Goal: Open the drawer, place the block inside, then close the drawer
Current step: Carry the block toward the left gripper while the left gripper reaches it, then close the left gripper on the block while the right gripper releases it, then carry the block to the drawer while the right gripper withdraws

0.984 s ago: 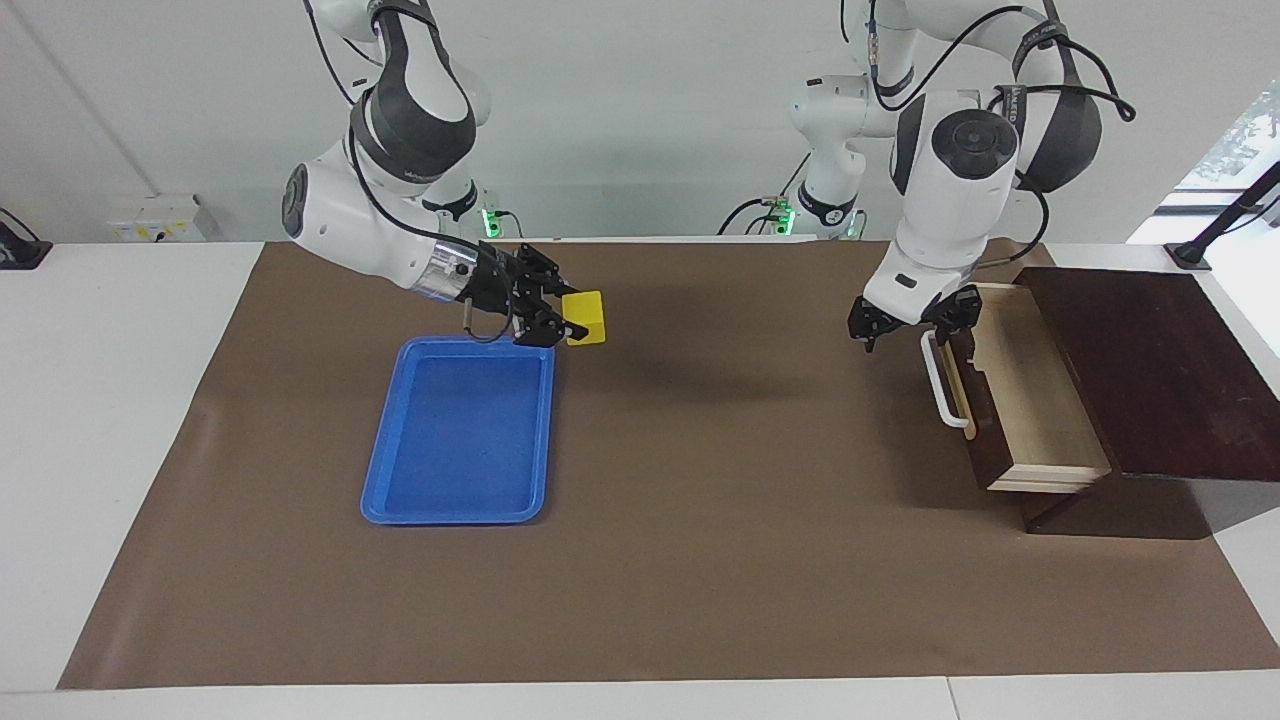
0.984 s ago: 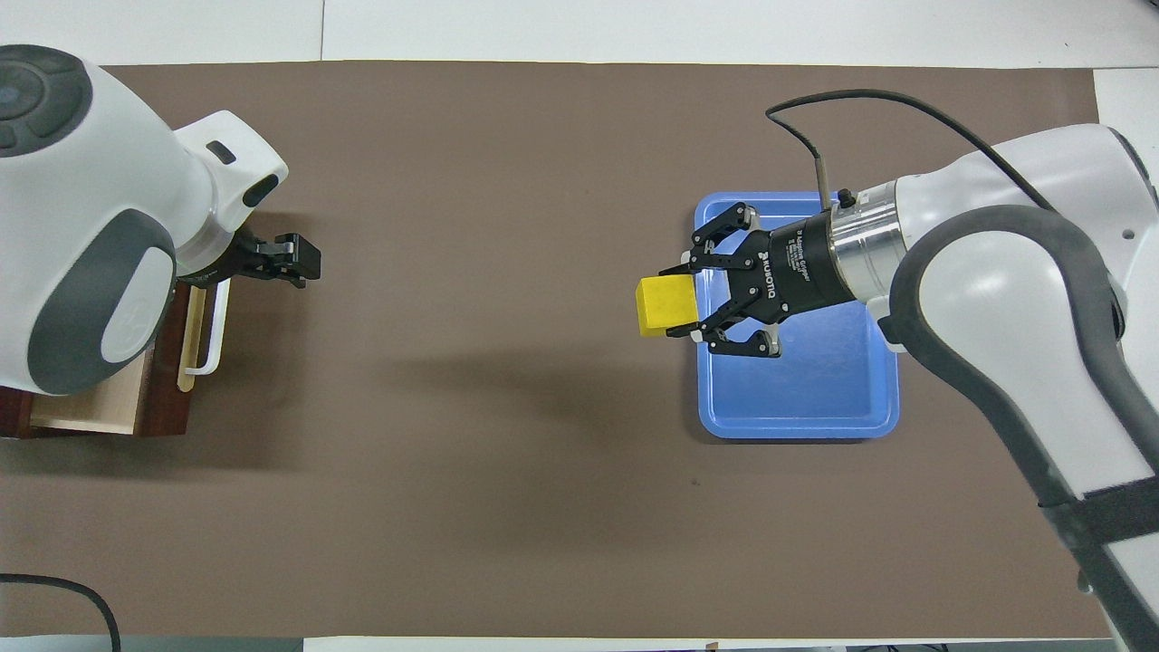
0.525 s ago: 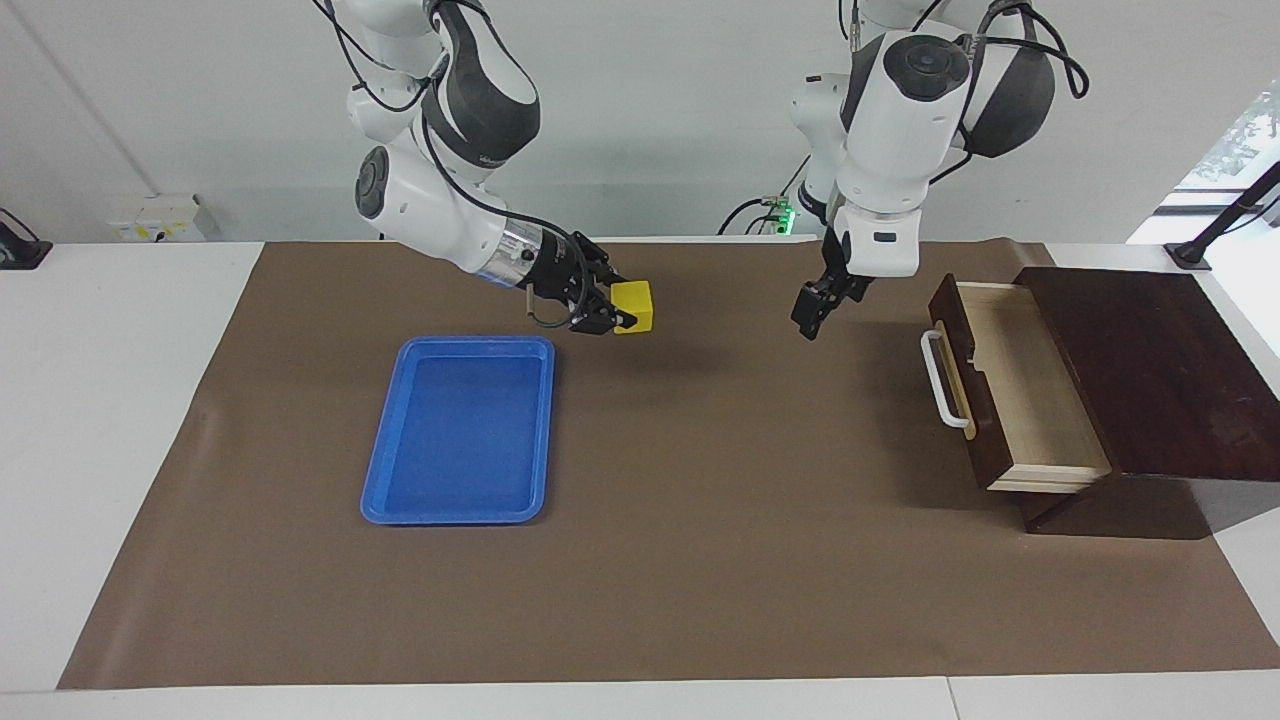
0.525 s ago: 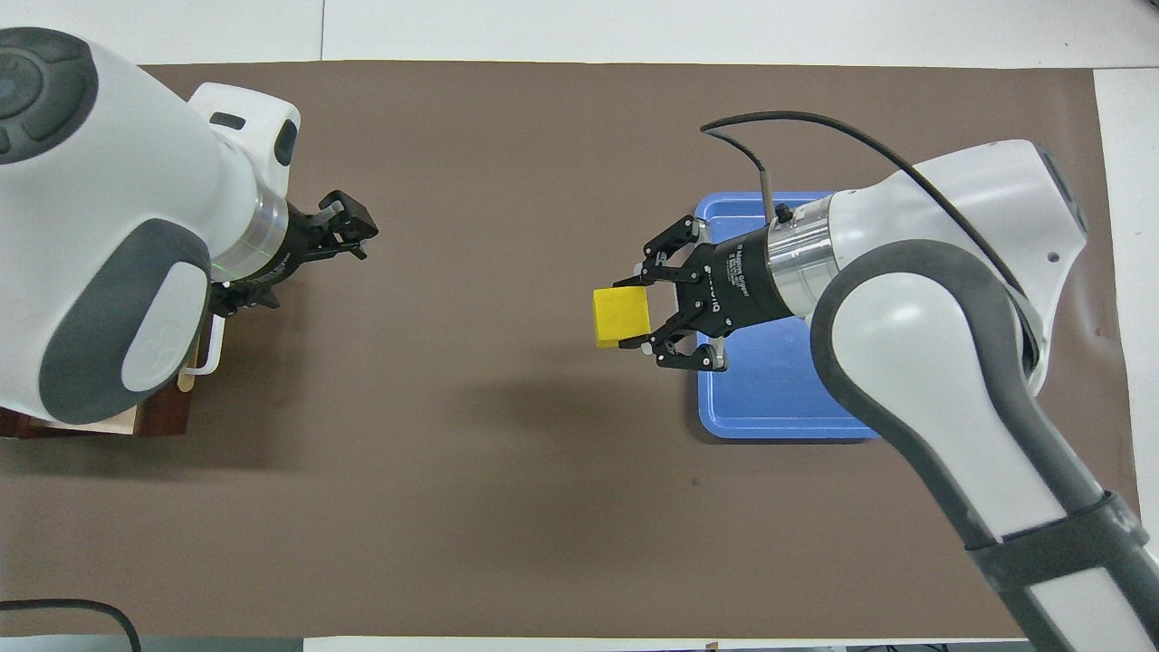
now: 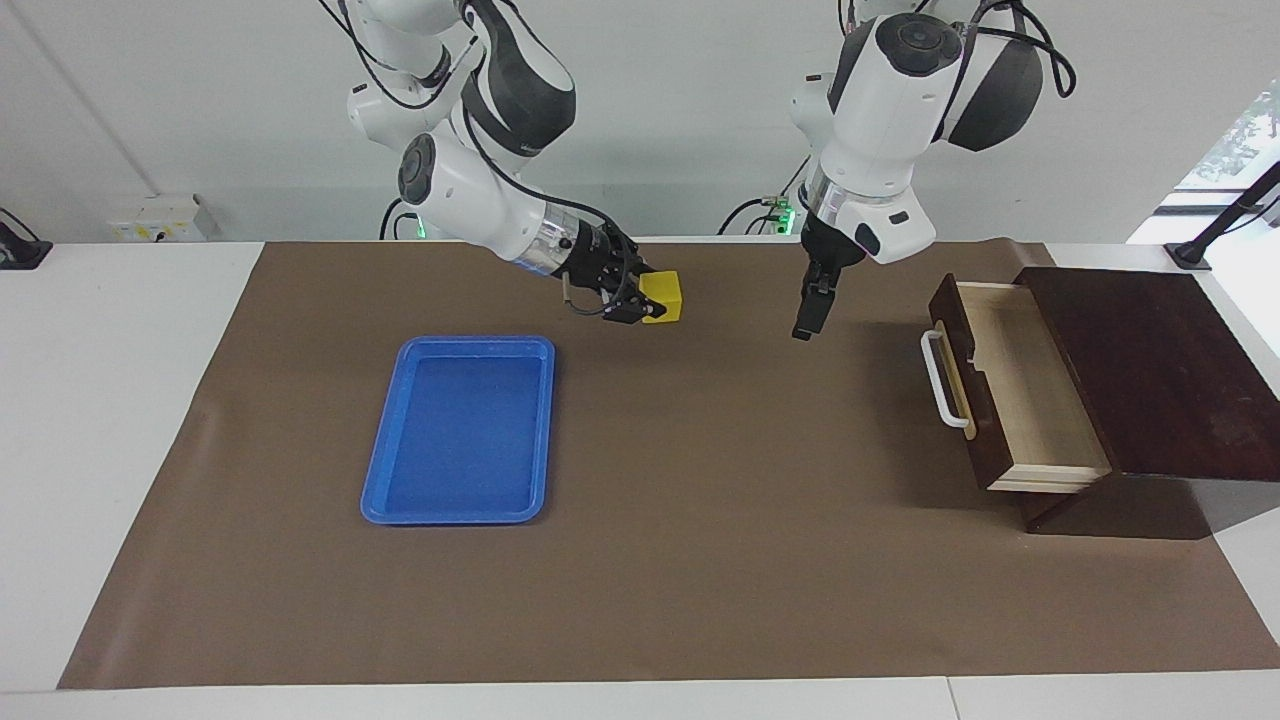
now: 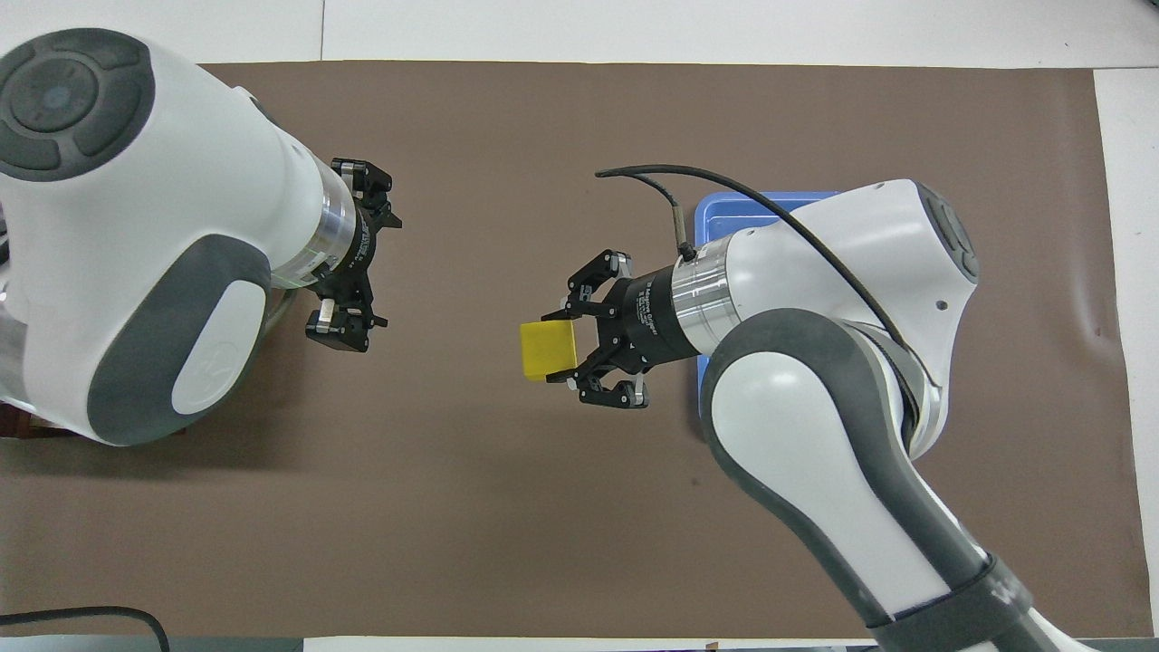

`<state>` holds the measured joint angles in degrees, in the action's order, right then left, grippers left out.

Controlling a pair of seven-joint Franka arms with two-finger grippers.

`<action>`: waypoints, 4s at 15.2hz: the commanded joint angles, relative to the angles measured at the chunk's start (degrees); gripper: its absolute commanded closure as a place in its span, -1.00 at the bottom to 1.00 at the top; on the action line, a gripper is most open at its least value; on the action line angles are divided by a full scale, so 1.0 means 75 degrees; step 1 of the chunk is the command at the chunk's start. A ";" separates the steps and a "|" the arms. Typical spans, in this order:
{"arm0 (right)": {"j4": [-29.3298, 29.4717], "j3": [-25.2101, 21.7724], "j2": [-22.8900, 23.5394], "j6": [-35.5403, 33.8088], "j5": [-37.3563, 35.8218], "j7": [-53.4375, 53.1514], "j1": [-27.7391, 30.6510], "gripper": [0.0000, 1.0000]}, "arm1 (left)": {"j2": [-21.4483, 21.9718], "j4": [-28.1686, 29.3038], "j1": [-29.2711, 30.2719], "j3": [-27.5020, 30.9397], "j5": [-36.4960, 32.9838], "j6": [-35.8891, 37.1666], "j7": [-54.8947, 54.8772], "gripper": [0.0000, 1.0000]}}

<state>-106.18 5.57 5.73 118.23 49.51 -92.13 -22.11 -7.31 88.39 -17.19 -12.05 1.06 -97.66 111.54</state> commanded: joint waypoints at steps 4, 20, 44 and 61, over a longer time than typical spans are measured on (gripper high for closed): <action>0.0328 -0.0005 0.0127 0.0666 -0.0192 -0.0396 -0.0308 1.00 | -0.0233 -0.0102 -0.0543 0.0106 0.0081 0.0364 0.1580 -1.00; 0.0704 -0.0005 0.0303 0.0760 -0.0227 -0.0537 -0.0321 1.00 | -0.0279 -0.0160 -0.1294 0.0118 0.0046 0.0458 0.2506 -1.00; 0.0786 0.0007 0.0314 0.0666 -0.0203 -0.0818 -0.0215 0.69 | -0.0327 -0.0184 -0.1435 0.0165 -0.0129 0.0049 0.2635 1.00; 0.0915 -0.0005 0.0338 0.0514 -0.0227 -0.0971 -0.0157 -1.00 | -0.0327 -0.0218 -0.1295 0.0223 -0.0375 0.0118 0.2471 1.00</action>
<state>-100.64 5.21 7.67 122.77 49.30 -97.68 -23.72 -9.28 87.88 -26.66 -10.76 -0.77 -97.33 129.27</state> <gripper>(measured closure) 0.000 0.445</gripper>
